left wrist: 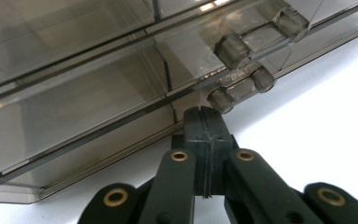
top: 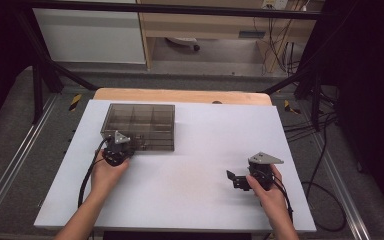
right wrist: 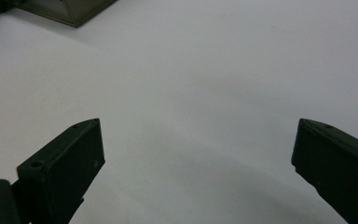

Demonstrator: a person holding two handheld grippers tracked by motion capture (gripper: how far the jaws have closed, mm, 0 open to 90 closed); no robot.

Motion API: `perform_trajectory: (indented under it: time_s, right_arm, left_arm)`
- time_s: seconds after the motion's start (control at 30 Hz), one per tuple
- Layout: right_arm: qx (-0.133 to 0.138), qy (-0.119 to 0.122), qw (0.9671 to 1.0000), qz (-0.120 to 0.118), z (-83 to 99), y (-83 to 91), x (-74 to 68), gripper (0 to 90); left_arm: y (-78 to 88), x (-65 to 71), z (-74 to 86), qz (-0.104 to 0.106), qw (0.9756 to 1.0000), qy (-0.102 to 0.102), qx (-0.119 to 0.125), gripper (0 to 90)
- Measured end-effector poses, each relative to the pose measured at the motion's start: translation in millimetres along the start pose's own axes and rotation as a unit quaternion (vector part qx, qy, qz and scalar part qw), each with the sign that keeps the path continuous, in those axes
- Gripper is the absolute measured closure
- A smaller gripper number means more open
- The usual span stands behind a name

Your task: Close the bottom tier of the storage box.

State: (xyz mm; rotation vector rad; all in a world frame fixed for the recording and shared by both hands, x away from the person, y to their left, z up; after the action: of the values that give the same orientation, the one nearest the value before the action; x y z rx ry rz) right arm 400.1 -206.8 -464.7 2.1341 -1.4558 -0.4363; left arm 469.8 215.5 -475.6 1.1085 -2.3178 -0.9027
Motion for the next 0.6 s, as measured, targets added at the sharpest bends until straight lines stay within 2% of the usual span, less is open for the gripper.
perform_trajectory:
  time_s: [0.17, 0.37, 0.47, 0.6]
  right_arm:
    - [-0.003, 0.000, 1.0000, -0.002, 0.7, -0.5, -0.2, 2.6]
    - [-0.005, 0.002, 1.0000, -0.004, 1.2, -3.5, 0.1, 2.6]
    - [-0.006, 0.008, 0.9999, -0.005, 1.5, -4.5, -0.6, 2.6]
    - [-0.003, 0.008, 0.9999, -0.006, 1.5, -1.2, -2.4, 2.6]
  left_arm:
    - [1.6, 1.0, 2.1, 0.003, 0.9999, 0.008, 0.006, 90.0]
    - [7.4, 9.5, 5.1, 0.006, 0.9999, -0.007, 0.014, 90.0]
    - [8.4, 14.9, 8.5, 0.009, 0.9998, -0.018, 0.009, 90.0]
    - [15.8, 19.3, 9.1, 0.019, 0.9994, -0.010, 0.026, 90.0]
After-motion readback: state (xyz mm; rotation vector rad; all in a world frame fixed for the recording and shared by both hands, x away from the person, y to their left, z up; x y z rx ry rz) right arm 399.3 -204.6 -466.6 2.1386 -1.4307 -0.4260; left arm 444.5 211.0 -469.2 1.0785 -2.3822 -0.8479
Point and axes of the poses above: each handheld gripper's, and its own axes: y roughly backward along the jaws, z roughly out of its underside, x roughly to its right, the point moved 4 cm from there along -y, roughly forward along the jaws, and after that the axes turned 11 degrees about z, right-handed, at the moved point
